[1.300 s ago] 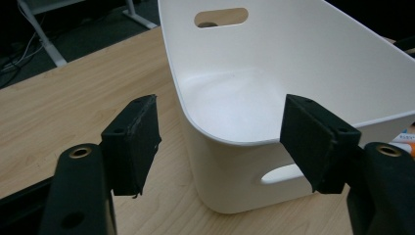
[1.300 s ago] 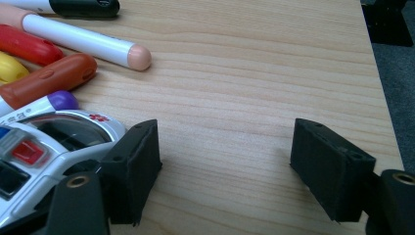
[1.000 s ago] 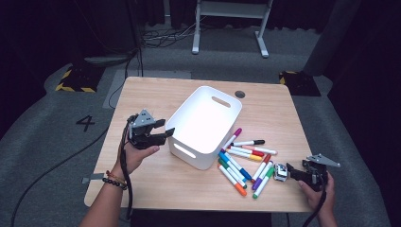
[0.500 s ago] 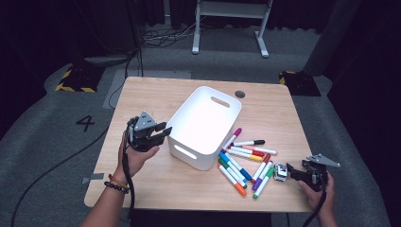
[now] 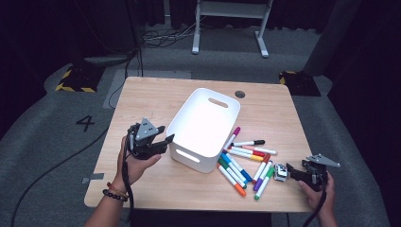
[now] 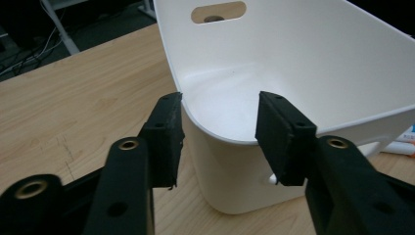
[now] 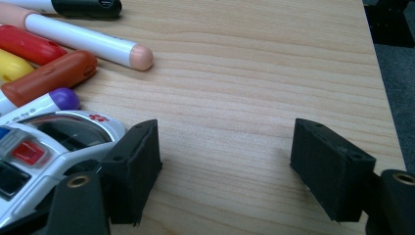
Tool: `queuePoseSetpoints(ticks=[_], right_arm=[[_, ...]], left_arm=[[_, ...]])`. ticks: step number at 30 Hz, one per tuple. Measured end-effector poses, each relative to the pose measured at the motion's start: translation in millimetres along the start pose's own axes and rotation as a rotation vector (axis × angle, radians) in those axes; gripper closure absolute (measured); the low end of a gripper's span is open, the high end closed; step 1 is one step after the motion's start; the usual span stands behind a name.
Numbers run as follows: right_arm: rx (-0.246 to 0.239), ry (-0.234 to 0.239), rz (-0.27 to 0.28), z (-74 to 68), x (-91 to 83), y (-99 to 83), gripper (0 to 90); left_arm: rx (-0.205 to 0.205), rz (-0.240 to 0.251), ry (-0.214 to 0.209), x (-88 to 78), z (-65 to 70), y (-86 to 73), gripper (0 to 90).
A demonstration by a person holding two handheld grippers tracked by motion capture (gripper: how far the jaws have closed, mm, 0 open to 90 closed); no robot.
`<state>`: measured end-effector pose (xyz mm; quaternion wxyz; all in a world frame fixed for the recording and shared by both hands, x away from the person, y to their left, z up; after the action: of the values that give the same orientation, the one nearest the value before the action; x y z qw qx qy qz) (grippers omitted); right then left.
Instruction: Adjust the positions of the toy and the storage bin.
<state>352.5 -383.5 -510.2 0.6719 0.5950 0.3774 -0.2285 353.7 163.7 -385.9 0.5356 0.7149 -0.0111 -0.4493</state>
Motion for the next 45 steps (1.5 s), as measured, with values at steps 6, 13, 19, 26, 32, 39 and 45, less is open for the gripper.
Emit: queuePoseSetpoints(ticks=[6,13,19,26,32,39,45], right_arm=[[-0.003,-0.001,0.002,-0.9,-0.7,-0.3,27.0],[-0.007,0.006,0.007,-1.9,-1.5,-0.9,27.0],[-0.004,0.018,0.018,-0.5,-2.2,-1.3,26.2],[-0.028,0.058,0.047,0.1,-6.5,-1.9,24.2],[-0.131,0.116,0.117,0.7,-23.9,1.0,28.0],[-0.318,0.190,0.162,-11.3,-39.1,25.2,36.0],[-0.511,0.280,0.148,-32.1,-35.3,74.3,44.7]], left_arm=[[0.039,0.053,-0.005,-17.1,6.1,-13.4,30.4],[0.054,0.049,-0.018,-28.3,4.1,-30.4,20.0],[0.071,-0.037,-0.037,-13.4,-1.1,-49.6,17.5],[0.126,-0.185,-0.102,24.8,-2.9,-82.1,16.0],[0.115,-0.298,-0.113,47.7,-10.9,-107.7,16.3],[0.081,-0.303,-0.128,51.8,-22.2,-114.9,16.3],[0.071,-0.313,-0.129,52.1,-27.4,-119.7,16.0]])
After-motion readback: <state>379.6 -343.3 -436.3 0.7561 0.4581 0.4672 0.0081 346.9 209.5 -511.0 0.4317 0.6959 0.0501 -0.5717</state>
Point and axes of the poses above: each handheld gripper's, and its own axes: x roughly forward along the jaws, y roughly out of its top, z roughly to its right, the point moved 1 cm from there along x, roughly forward along the jaws, and after that the axes turned 10 degrees about -z, right-handed, at the moved point
